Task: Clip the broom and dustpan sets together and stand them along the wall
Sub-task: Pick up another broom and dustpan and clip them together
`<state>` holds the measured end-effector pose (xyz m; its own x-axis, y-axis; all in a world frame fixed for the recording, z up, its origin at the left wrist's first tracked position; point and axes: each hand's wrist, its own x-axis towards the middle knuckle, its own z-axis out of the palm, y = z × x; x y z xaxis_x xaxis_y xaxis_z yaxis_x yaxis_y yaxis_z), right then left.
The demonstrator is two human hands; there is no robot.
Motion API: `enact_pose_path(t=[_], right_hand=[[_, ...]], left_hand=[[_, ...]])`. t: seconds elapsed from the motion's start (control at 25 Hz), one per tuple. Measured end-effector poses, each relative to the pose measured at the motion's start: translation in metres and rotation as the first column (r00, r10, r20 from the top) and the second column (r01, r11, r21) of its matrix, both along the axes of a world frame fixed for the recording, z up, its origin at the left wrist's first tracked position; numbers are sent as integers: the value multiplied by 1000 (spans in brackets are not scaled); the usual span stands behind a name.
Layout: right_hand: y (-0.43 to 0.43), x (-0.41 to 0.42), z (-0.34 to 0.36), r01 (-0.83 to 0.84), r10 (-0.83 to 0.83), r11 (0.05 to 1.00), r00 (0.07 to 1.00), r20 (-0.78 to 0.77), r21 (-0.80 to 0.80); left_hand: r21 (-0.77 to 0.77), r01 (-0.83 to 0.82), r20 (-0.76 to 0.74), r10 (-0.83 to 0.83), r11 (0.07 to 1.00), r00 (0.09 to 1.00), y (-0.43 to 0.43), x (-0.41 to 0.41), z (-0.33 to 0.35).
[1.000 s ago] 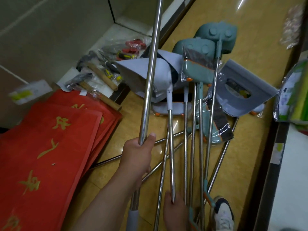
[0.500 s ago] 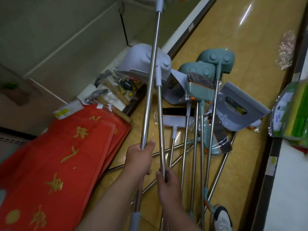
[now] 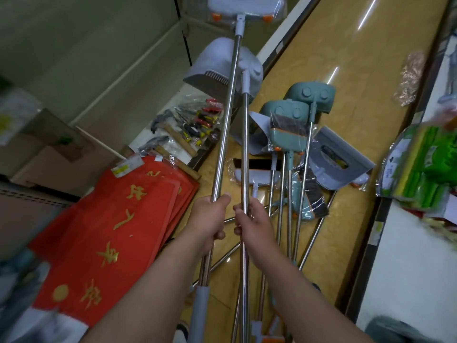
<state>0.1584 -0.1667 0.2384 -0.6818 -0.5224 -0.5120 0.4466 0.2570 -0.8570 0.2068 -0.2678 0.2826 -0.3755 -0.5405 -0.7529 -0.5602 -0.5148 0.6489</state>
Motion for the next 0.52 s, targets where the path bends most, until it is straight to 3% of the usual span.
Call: enact_pose_path(t=[0.36, 0.52], right_hand=[[14, -38, 148, 61, -47, 997, 972, 229, -52], [28, -55, 211, 194, -172, 980, 941, 291, -50]], left_hand=[[297, 81, -182, -27, 952, 983, 16, -24, 165], [421, 66, -226, 34, 905, 974, 21, -31, 220]])
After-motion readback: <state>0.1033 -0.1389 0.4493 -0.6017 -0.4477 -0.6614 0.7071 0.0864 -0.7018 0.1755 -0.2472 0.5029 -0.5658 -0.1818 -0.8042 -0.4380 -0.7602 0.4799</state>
